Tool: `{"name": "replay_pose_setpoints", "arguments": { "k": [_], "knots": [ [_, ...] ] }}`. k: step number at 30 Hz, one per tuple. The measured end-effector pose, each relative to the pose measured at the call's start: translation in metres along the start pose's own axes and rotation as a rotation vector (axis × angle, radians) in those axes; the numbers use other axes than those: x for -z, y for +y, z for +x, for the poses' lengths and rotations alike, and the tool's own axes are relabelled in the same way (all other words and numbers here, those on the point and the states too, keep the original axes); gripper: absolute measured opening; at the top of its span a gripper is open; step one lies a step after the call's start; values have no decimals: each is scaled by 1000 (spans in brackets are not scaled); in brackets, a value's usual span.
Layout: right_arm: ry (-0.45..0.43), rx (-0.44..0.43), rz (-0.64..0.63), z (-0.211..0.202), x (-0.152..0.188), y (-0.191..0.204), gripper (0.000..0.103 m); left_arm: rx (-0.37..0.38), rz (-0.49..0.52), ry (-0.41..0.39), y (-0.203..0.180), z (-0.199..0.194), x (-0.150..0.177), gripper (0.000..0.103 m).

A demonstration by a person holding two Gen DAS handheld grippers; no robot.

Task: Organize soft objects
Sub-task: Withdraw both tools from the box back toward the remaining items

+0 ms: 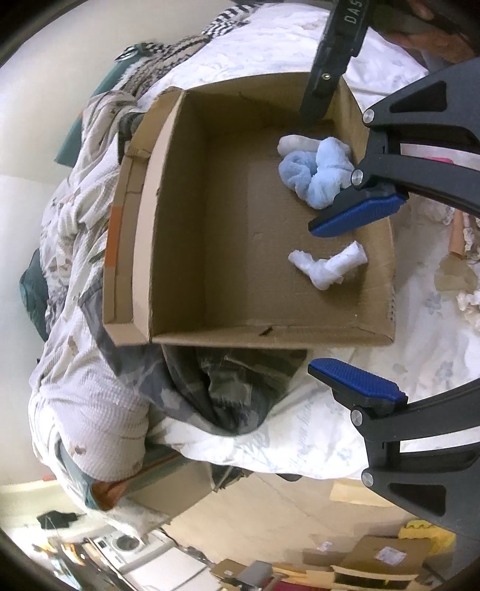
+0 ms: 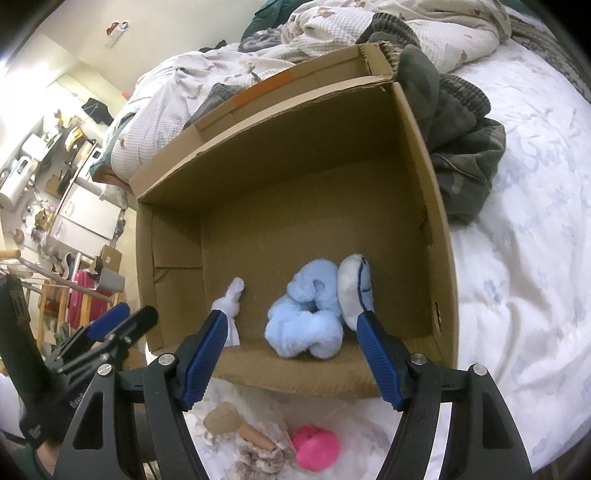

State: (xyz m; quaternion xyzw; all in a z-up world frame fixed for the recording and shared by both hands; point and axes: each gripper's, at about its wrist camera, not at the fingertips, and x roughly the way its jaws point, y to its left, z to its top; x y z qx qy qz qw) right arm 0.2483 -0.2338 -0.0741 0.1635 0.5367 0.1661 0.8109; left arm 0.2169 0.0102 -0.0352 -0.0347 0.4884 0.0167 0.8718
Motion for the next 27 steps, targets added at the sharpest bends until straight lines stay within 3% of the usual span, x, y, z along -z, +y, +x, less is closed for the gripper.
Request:
{"name": "replay_pose_setpoints", "arguments": {
  "k": [10, 20, 23, 27],
  "knots": [
    [-15, -14, 29, -27, 24, -7, 77, -14, -12, -1, 11, -25, 21, 65],
    [-16, 15, 13, -43, 54, -10, 77, -14, -88, 23, 39, -40, 48, 65],
    [0, 28, 9, -42, 65, -11, 77, -11, -104, 60, 46, -37, 58, 65],
    [40, 55, 0, -35, 81, -13, 77, -20, -109, 196, 52, -15, 81, 65]
  ]
}}
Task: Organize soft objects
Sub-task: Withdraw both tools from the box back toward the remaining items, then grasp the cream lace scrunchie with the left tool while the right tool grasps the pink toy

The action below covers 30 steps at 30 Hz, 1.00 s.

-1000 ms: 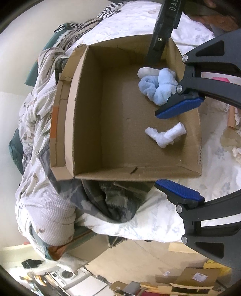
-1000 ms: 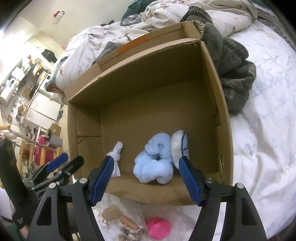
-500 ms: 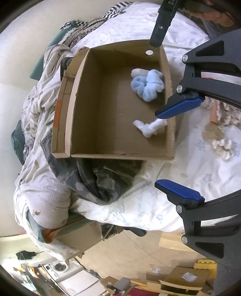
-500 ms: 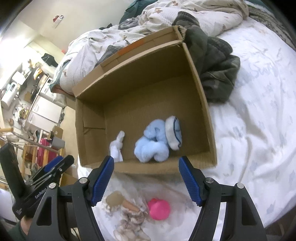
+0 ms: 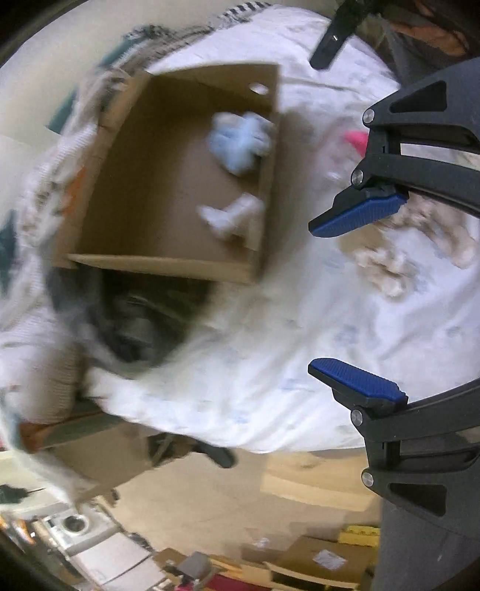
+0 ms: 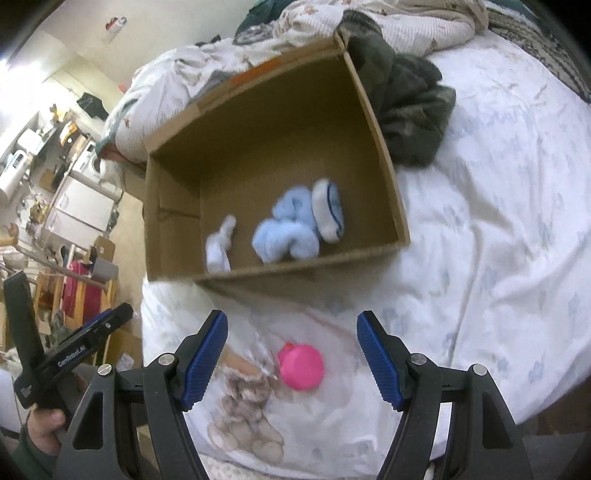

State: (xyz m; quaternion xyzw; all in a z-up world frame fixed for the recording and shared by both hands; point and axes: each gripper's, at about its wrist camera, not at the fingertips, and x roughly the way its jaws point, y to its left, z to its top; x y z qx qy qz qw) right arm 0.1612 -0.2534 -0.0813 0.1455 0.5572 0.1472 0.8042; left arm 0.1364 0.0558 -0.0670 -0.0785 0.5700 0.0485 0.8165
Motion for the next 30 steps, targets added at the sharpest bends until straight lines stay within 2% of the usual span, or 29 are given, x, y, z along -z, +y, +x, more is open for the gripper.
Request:
{"name": "replay_pose_setpoints", "arguments": {
  "k": [2, 5, 6, 10, 16, 17, 19, 20, 21, 26, 30],
  "knots": [
    [17, 19, -14, 5, 5, 1, 77, -18, -2, 120, 4, 23, 12, 65],
    [44, 44, -30, 12, 8, 1, 77, 45, -38, 272, 10, 52, 27, 65],
    [55, 56, -32, 15, 9, 0, 77, 48, -35, 285, 9, 56, 29, 65],
    [109, 93, -21, 29, 11, -5, 77, 26, 36, 284, -5, 63, 35, 65],
    [146, 102, -15, 41, 11, -8, 77, 41, 104, 303, -26, 75, 37, 65],
    [149, 101, -13, 42, 11, -8, 77, 38, 120, 308, -31, 79, 37, 62],
    [151, 99, -10, 42, 10, -9, 77, 31, 143, 319, -37, 87, 36, 49],
    [151, 99, -8, 42, 10, -9, 77, 49, 146, 335, -39, 91, 38, 38],
    [151, 99, -7, 42, 9, -10, 77, 58, 145, 342, -41, 92, 39, 32],
    [153, 89, 12, 39, 8, -16, 77, 73, 153, 322, -41, 82, 38, 20],
    [170, 73, 40, 41, 9, -21, 77, 83, 135, 266, -36, 56, 37, 18]
  ]
}}
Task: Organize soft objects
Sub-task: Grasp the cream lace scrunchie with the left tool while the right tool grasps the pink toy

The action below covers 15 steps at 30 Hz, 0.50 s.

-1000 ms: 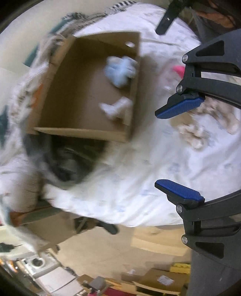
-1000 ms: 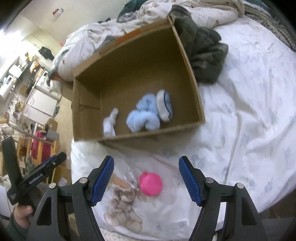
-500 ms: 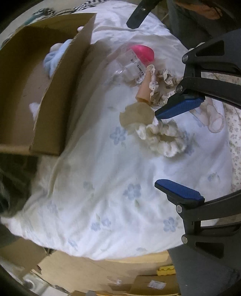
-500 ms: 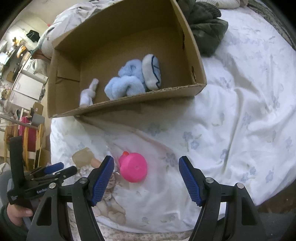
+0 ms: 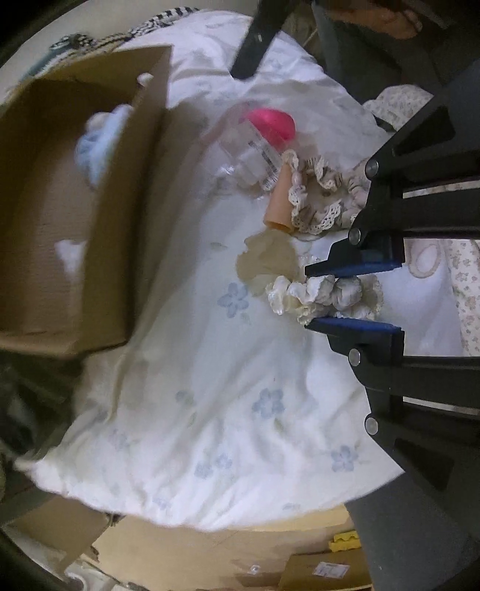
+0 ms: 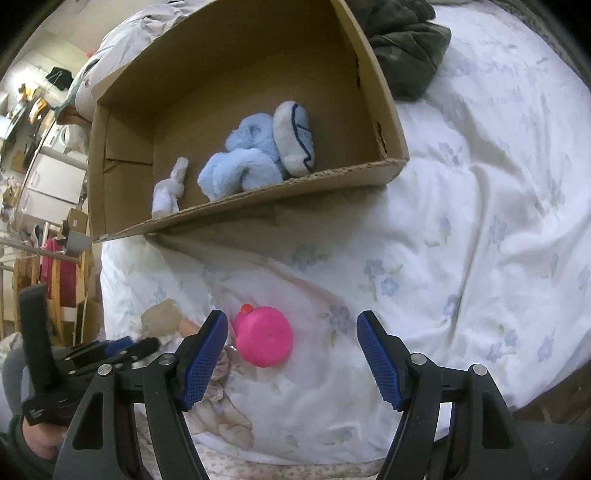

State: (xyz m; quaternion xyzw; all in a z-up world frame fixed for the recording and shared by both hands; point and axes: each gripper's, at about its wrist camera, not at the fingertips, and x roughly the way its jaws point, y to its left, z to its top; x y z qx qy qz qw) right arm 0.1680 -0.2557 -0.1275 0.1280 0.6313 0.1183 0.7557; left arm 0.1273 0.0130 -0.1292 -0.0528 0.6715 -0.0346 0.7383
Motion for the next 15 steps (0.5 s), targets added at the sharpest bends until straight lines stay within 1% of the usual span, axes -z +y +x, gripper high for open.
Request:
{"name": "replay_pose_setpoints", "arguments": {
  "k": [2, 3, 6, 7, 9, 12, 13, 14, 15],
  "knots": [
    [17, -5, 6, 4, 1, -1, 77, -1, -6, -43, 3, -14, 3, 18],
    [27, -8, 6, 6, 2, -1, 77, -6, -9, -77, 4, -23, 5, 18],
    [62, -23, 3, 14, 3, 2, 77, -55, -28, -170, 7, -40, 4, 18],
    [75, -32, 1, 16, 4, 3, 77, -65, -37, -188, 6, -43, 2, 18],
    [98, -49, -8, 21, 5, 7, 77, -61, -61, -214, 11, -48, -2, 18],
    [113, -53, -31, 27, 6, 14, 76, -54, -71, -224, 20, -52, -10, 18],
    [116, -56, -33, 29, 6, 15, 70, -49, -72, -222, 20, -50, -11, 18],
    [123, -60, -29, 31, 5, 15, 61, -44, -71, -218, 21, -47, -13, 18],
    [131, -62, -21, 33, 5, 14, 57, -40, -70, -213, 19, -45, -13, 18]
  ]
}}
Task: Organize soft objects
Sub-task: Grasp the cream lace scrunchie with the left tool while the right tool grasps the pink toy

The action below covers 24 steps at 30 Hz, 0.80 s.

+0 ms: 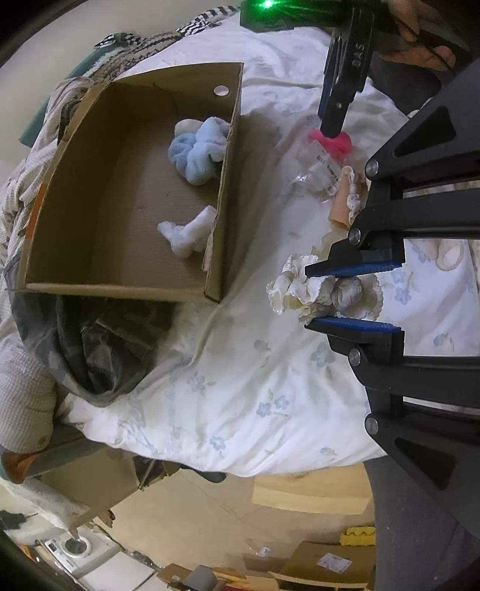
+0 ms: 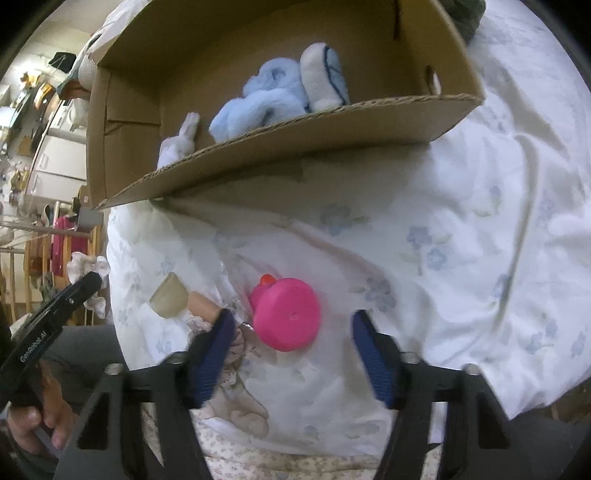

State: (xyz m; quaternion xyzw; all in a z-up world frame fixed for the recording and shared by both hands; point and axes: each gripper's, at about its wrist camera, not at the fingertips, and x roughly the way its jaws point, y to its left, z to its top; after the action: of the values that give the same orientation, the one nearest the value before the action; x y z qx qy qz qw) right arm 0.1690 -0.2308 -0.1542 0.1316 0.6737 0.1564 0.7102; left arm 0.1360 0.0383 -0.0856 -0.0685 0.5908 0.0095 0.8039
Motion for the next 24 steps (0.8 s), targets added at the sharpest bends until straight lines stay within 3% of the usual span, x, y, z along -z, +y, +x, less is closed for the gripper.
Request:
{"name": "replay_pose_setpoints", "arguments": {
  "k": [10, 11, 12, 13, 24],
  "knots": [
    [58, 28, -26, 27, -4, 9, 56, 25, -15, 14, -5, 3, -3, 18],
    [57, 24, -33, 28, -4, 10, 51, 25, -14, 15, -5, 4, -4, 18],
    [56, 18, -41, 27, -4, 11, 44, 25, -13, 17, -5, 5, -4, 19],
    [50, 17, -47, 27, -4, 13, 43, 25, -13, 19, -5, 5, -4, 19],
    [-24, 71, -40, -1, 10, 5, 42, 26, -20, 24, -4, 6, -3, 19]
  ]
}}
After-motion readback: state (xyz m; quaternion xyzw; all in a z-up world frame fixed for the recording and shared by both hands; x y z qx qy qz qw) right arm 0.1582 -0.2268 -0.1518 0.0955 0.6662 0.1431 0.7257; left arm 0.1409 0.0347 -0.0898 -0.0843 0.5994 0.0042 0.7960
